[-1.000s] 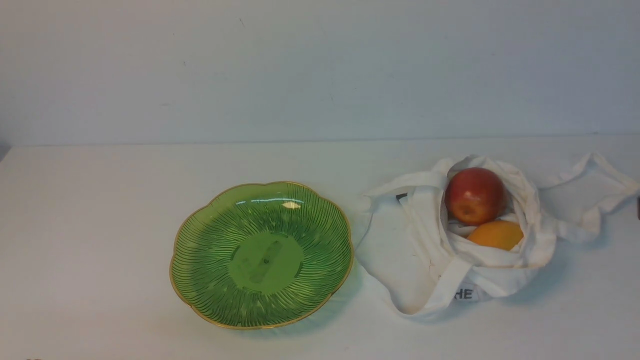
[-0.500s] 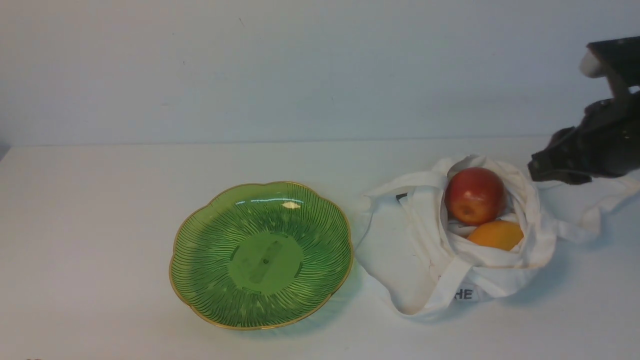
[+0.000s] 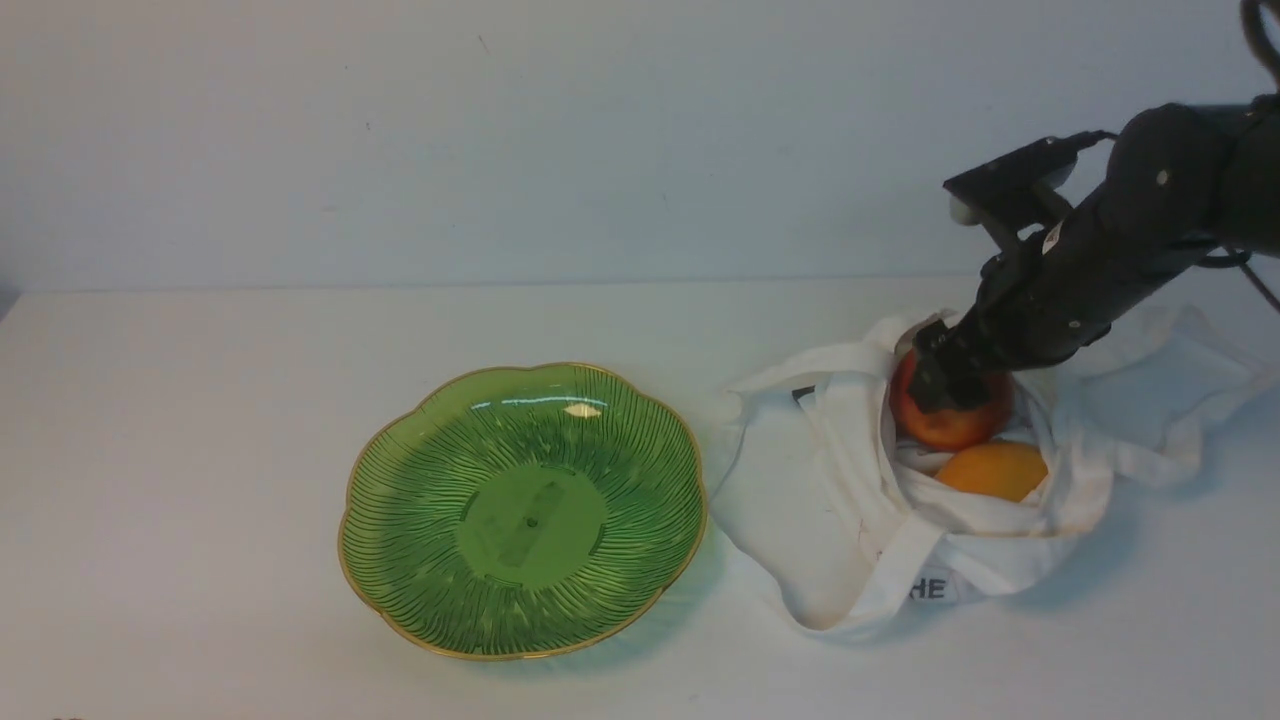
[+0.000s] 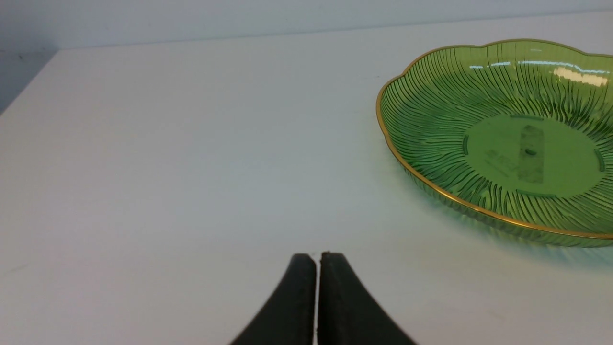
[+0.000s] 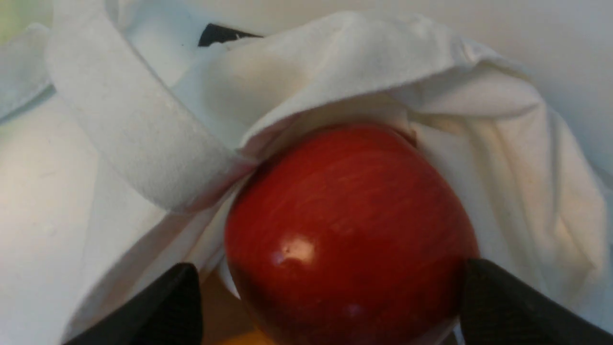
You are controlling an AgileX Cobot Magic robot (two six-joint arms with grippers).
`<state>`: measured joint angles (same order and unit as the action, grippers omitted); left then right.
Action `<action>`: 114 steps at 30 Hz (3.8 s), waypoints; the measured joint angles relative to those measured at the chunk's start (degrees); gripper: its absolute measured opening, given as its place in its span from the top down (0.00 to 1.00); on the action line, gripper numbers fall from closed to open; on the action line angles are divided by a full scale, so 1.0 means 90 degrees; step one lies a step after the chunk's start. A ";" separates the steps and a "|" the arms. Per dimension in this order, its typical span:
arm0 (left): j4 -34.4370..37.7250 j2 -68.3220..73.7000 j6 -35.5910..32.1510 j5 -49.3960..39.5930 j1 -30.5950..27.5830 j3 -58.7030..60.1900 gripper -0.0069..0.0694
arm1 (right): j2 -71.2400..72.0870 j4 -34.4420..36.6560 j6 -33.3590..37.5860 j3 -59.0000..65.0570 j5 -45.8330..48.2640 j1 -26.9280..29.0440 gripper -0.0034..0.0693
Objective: Take the fruit out of the cloth bag on the white table and place them on a plate.
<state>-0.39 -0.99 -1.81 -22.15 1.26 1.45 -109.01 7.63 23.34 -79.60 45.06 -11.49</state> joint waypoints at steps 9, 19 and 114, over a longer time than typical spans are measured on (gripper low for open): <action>0.0000 0.0000 0.0000 0.0000 0.0000 0.0000 0.92 | -0.0358 -0.0209 -0.0018 -0.0032 -0.0351 -0.0006 0.00; 0.0000 0.0000 0.0000 0.0000 0.0000 0.0000 0.92 | -0.0436 -0.0281 -0.0375 -0.0157 -0.0267 -0.0006 0.13; 0.0000 0.0000 0.0000 0.0000 0.0000 0.0000 0.92 | 0.7888 -0.0808 -0.3284 0.3080 -0.1107 -0.2376 0.97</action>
<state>-0.39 -0.99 -1.81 -22.15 1.26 1.45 -38.02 0.36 -6.22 -51.87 35.09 -32.88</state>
